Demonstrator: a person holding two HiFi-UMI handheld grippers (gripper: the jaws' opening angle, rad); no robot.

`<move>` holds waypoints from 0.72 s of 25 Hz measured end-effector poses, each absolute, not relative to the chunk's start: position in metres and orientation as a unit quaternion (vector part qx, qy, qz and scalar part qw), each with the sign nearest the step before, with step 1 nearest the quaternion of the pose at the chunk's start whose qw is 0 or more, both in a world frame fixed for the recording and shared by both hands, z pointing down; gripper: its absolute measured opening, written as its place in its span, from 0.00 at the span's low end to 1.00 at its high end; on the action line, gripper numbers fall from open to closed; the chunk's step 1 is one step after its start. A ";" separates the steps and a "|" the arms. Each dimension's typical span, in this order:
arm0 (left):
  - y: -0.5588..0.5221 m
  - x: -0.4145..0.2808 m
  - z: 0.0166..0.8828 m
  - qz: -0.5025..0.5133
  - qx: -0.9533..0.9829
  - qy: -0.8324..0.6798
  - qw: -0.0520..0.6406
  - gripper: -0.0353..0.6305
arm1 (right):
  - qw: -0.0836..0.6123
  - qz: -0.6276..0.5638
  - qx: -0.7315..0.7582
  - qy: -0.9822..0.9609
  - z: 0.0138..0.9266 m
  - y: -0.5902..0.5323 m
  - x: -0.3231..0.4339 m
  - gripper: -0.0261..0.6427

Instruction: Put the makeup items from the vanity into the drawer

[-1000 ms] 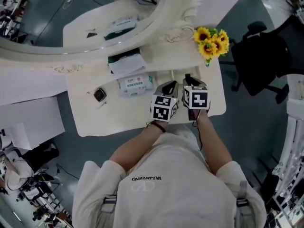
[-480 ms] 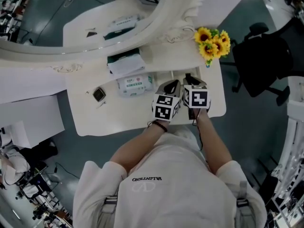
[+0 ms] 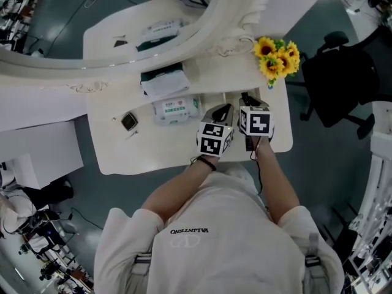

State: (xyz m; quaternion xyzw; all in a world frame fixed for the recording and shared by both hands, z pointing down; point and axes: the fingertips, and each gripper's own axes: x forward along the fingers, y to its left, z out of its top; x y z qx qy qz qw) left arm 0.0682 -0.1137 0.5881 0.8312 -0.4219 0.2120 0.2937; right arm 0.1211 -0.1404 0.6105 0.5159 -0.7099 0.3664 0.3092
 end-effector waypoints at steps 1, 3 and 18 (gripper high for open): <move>-0.114 0.068 0.588 0.212 0.832 -0.421 0.293 0.05 | 0.310 0.366 0.516 -0.710 0.611 -0.141 0.121 0.20; -0.115 0.068 0.588 0.211 0.832 -0.420 0.293 0.05 | 0.311 0.367 0.516 -0.709 0.614 -0.141 0.120 0.20; -0.111 0.055 0.589 0.211 0.830 -0.424 0.296 0.05 | 0.298 0.371 0.525 -0.706 0.618 -0.139 0.117 0.23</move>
